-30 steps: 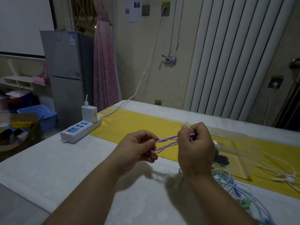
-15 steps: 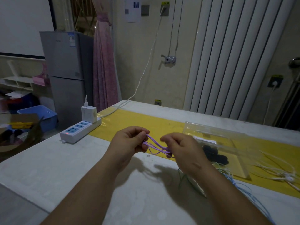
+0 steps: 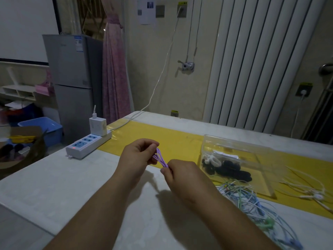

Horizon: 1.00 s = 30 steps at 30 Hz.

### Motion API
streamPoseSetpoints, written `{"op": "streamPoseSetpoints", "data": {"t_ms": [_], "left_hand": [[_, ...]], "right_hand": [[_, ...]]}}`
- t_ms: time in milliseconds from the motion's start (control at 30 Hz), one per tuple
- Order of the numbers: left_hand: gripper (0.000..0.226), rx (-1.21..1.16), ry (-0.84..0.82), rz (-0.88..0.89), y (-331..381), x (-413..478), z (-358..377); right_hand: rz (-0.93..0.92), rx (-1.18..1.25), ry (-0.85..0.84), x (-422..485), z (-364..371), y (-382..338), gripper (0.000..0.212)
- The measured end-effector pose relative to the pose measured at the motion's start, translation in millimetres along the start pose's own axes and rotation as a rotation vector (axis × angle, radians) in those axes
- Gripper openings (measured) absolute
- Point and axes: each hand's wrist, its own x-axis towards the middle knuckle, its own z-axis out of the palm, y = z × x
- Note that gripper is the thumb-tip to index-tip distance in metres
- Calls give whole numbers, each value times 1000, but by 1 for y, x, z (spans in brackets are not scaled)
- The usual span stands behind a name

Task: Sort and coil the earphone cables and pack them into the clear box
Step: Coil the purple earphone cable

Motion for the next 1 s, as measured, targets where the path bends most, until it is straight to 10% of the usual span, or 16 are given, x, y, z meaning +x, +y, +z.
{"op": "streamPoseSetpoints", "data": {"t_ms": [433, 733, 1000], "left_hand": [[10, 564, -124, -40, -19, 2, 5], [9, 978, -457, -4, -5, 1, 55], [13, 961, -436, 129, -11, -8, 102]], "right_hand": [[146, -194, -243, -4, 16, 11, 15], [130, -332, -104, -47, 6, 43, 32], [204, -433, 8, -65, 2, 71, 27]]}}
